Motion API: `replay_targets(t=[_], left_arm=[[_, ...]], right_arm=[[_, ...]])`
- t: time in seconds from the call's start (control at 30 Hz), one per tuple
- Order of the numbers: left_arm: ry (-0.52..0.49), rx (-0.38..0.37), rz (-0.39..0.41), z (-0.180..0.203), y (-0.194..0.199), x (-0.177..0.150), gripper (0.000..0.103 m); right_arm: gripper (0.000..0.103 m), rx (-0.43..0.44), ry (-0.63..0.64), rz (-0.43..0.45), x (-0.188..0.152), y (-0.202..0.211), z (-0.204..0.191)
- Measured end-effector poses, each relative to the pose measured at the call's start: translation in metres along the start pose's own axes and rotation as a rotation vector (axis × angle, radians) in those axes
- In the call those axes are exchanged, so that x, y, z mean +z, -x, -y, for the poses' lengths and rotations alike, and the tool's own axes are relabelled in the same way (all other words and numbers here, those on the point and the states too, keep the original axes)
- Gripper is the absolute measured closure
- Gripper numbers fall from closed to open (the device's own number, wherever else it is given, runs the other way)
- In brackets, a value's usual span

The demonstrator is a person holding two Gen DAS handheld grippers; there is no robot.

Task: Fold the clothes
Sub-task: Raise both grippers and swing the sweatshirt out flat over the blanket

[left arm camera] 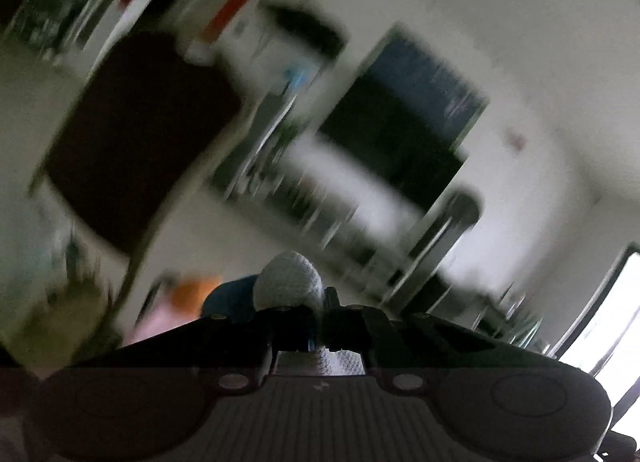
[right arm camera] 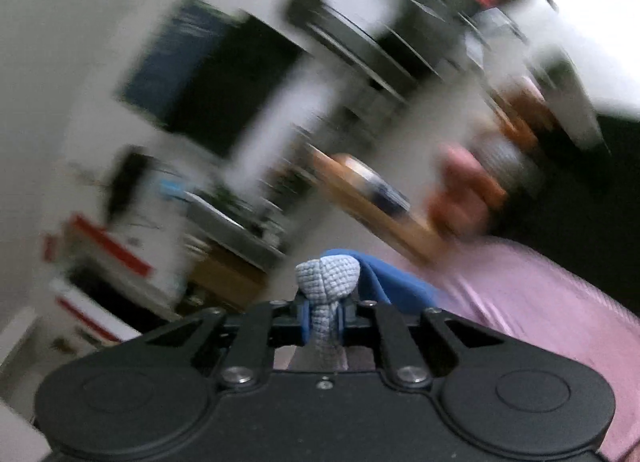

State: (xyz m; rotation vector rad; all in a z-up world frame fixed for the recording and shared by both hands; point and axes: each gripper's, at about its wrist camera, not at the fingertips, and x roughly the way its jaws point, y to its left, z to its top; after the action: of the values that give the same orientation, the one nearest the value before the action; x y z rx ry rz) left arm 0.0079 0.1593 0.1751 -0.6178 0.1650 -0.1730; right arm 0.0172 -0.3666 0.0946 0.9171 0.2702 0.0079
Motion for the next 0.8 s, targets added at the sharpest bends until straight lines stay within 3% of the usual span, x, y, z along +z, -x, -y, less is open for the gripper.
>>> replay_targets(t=[0.13,0.27,0.33,0.43,0.6,0.7,0.8], left_arm=[[0.022,-0.106,0.103,0.014,0.072,0.033,0.100],[0.015,-0.171,0.111,0.026,0.102,0.045,0.100],[0.000,-0.163,0.085,0.029,0.092,0.042,0.100],[-0.006,-0.100,-0.007,0.024,0.053,0.035,0.100],[0.014,0.109,-0.215,-0.009,-0.052,0.015,0.100],[0.026,0.096,-0.179,-0.012,-0.070,0.029,0.100],[-0.008,0.035,-0.089,-0.004,-0.062,0.043,0.100]], right_arm=[[0.091,0.182,0.046,0.145,0.018,0.089,-0.054],[0.091,0.218,0.087,0.184,0.024,0.134,-0.074],[0.091,0.228,0.094,0.186,0.026,0.148,-0.079],[0.091,0.200,0.123,0.176,0.022,0.137,-0.078],[0.091,0.042,0.110,0.048,0.016,0.045,-0.058],[0.091,-0.064,0.089,-0.042,0.018,-0.021,-0.049],[0.091,0.004,0.136,0.021,0.027,-0.026,-0.072]])
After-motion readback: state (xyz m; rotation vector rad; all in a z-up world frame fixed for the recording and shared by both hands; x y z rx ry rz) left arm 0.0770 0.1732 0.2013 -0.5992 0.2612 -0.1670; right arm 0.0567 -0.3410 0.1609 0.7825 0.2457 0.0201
